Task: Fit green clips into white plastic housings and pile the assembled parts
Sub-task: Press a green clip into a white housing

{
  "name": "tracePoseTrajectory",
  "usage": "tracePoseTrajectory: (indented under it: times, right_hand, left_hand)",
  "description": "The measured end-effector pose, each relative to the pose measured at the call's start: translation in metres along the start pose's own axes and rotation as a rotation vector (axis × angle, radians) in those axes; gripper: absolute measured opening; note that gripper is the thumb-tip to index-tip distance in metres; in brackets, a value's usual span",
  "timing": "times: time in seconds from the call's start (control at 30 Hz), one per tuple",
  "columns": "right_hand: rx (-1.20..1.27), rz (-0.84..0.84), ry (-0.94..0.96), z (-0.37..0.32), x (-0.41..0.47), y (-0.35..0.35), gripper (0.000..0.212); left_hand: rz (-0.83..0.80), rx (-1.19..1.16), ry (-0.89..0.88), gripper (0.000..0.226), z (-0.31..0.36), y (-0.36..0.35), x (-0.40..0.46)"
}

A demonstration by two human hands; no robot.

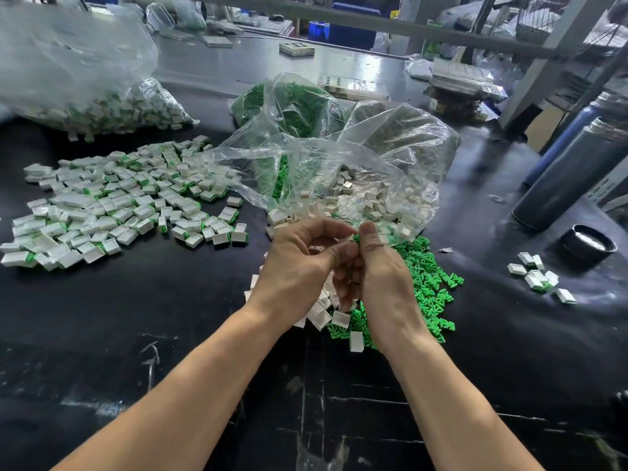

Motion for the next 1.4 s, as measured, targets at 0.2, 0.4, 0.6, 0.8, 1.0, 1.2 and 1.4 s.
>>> tracePoseTrajectory:
  times: [0.2,0.4,0.6,0.8,1.0,1.2,1.4]
  right_hand:
    - [-0.020,0.025,-0.035,0.001,0.000,0.000,0.069]
    - [-0.012,0.016,-0.017,0.003,0.002,0.003,0.085]
    - [-0.085,0.117,0.015,0.012,0.009,0.007,0.061]
    - [-0.218,0.217,0.070,0.013,0.012,0.008,0.063]
    - [-0.272,0.264,0.109,0.009,0.015,0.007,0.058]
    - [-0.276,0.255,0.129,0.012,0.018,0.008,0.060]
    - [-0.334,0.279,0.154,0.008,0.018,0.007,0.055]
  left_hand:
    - [0.013,-0.006,-0.006,0.006,-0.002,0.001,0.000]
    - [-0.027,0.014,-0.016,0.011,-0.004,-0.001,-0.001]
    - [-0.070,0.074,-0.034,0.010,-0.002,-0.005,-0.004]
    - [-0.056,0.141,-0.059,0.007,0.000,-0.008,-0.006]
    - [-0.031,0.115,-0.059,0.008,0.001,-0.007,-0.006]
    - [-0.013,0.096,-0.049,0.006,-0.003,-0.008,-0.004]
    - [-0.006,0.099,-0.048,0.005,-0.003,-0.007,-0.004]
Point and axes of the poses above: each hand's wrist, its own x-axis towards the middle knuckle, its own y-axis out of the back of the hand, z = x × y, the point moved 2 cm from there along x, towards the middle knuckle, and after that the axes turned 7 degrees about -z, right-handed, at the moved point
